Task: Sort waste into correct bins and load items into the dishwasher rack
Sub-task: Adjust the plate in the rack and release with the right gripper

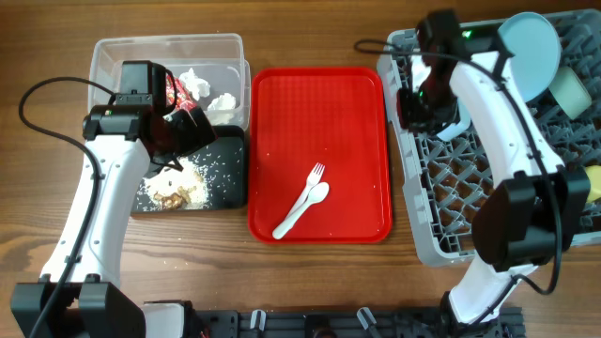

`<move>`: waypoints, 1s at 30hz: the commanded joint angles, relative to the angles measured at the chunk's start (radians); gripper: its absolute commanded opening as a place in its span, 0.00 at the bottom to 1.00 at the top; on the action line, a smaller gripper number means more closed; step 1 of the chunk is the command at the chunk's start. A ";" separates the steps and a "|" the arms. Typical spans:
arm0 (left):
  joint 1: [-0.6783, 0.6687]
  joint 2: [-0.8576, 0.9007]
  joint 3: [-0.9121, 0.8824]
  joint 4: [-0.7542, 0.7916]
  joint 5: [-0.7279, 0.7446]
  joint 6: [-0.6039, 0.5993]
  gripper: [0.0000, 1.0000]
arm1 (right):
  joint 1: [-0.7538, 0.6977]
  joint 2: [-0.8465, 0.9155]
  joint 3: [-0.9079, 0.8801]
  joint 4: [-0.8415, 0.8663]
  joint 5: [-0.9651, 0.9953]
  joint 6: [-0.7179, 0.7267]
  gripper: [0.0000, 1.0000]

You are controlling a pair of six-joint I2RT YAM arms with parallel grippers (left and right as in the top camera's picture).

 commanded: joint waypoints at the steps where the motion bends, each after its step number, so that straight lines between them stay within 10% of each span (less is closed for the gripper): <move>1: 0.006 -0.014 0.001 0.002 -0.016 -0.010 1.00 | 0.006 0.002 -0.083 0.045 -0.029 0.035 0.08; 30: 0.006 -0.014 0.001 -0.002 -0.009 -0.010 1.00 | 0.006 0.000 -0.129 0.453 -0.010 0.063 0.18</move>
